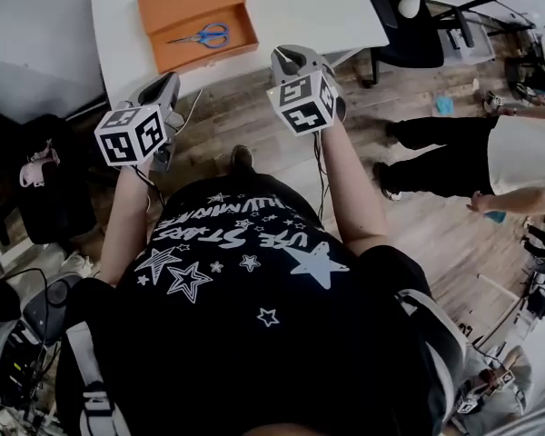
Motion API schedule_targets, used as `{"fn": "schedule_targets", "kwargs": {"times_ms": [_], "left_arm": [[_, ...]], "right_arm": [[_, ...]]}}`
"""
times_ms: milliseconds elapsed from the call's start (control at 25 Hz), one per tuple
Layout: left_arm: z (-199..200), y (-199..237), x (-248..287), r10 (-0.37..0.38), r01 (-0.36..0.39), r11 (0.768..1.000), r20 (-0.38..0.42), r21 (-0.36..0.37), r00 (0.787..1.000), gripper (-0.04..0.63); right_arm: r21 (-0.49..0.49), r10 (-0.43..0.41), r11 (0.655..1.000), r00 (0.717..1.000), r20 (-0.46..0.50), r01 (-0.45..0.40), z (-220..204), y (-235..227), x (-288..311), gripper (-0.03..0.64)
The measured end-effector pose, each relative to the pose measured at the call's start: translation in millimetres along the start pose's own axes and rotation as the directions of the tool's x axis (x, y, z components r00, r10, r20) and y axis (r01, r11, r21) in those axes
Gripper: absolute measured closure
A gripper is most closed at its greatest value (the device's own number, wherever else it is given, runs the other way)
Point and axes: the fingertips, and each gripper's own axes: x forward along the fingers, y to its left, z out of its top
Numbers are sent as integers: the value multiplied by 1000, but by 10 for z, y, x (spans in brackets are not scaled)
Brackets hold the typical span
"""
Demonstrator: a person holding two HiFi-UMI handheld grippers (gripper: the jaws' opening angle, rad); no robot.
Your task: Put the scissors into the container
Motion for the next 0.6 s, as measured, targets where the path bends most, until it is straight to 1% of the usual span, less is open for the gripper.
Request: {"fn": "schedule_targets", "kwargs": {"times_ms": [160,400,600], "left_arm": [[10,21,-275,-22,22,999,-1,23,1000,577],[-263,-14,-639,-43,43,999,6,30,999,577],[-319,191,-904,-62,62,997,17,40,998,577]], "right_arm": [[15,-17,1000,1000,-3,17,127,225,-172,566],[15,-23,1000,1000,6,22,82,641,-464,569],[15,-46,999,999,-1,46,212,944,-526,570]]}}
